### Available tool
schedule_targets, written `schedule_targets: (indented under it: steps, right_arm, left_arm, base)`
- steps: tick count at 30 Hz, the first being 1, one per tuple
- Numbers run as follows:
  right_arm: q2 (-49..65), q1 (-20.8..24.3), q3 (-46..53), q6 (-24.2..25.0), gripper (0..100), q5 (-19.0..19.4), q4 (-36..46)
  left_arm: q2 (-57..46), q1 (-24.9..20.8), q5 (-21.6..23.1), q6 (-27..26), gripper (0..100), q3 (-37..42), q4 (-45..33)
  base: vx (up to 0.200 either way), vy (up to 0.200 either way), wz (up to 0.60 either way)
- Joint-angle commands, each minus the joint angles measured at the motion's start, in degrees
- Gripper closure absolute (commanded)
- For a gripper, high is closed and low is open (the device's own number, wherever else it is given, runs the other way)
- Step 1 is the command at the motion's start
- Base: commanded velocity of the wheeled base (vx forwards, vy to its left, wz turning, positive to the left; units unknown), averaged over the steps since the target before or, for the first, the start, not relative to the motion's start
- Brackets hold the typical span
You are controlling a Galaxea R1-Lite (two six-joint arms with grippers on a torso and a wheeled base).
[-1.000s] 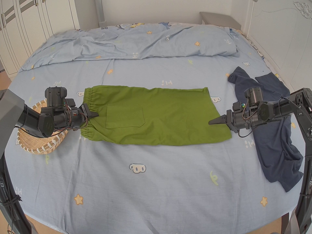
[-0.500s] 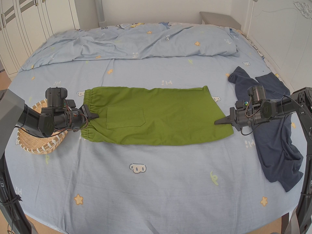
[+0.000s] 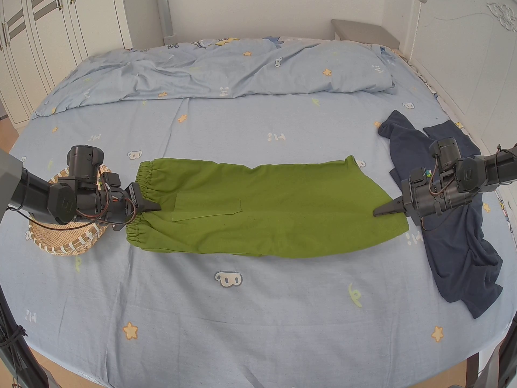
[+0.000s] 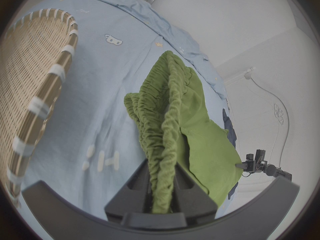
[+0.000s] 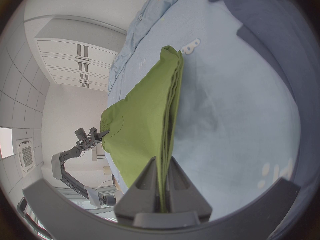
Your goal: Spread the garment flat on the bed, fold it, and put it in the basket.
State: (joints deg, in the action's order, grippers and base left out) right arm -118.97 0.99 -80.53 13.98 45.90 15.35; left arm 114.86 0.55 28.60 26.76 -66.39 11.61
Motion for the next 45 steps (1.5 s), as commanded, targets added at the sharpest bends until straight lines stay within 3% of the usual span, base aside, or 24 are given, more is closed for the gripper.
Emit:
schedule_targets:
  steps: [1,8,16,22,30,31,41,45]
  right_arm:
    - [7.35,-1.08,9.95,-2.12,100,-0.02,-0.05]
    - [14.73,-0.37,27.09,-4.4,100,0.51,-3.92]
    - [20.44,1.65,51.09,-4.23,100,1.3,-22.2]
    - [19.83,1.91,58.29,-4.14,100,1.48,-29.94]
    - [17.19,2.0,59.79,-4.4,100,3.23,-33.01]
    - [17.19,2.0,59.79,-4.49,0,3.32,-33.1]
    - [17.89,-0.37,59.26,-4.31,0,3.85,-35.56]
    - [18.86,-1.78,56.8,-3.7,0,3.5,-36.53]
  left_arm:
    - [-6.31,0.51,0.14,-2.24,100,7.5,-0.71]
    - [-12.64,-0.28,0.14,-4.61,100,23.59,1.49]
    - [-14.66,-0.37,-0.39,-7.69,100,42.84,13.09]
    - [-14.14,-0.28,-0.47,-7.69,100,47.93,20.91]
    - [-11.41,0.15,-0.65,-7.86,100,48.64,23.55]
    - [-11.41,0.15,-0.65,-7.86,100,48.64,23.64]
    - [-16.16,2.53,-0.83,-8.48,100,46.0,22.94]
    - [-24.07,5.34,-1.97,-10.32,100,40.99,12.04]
  base:
    - [0.0,0.0,0.0]
    - [0.0,0.0,0.0]
    - [0.0,0.0,0.0]
    - [0.0,0.0,0.0]
    - [0.0,0.0,0.0]
    - [0.0,0.0,0.0]
    - [0.0,0.0,0.0]
    - [0.0,0.0,0.0]
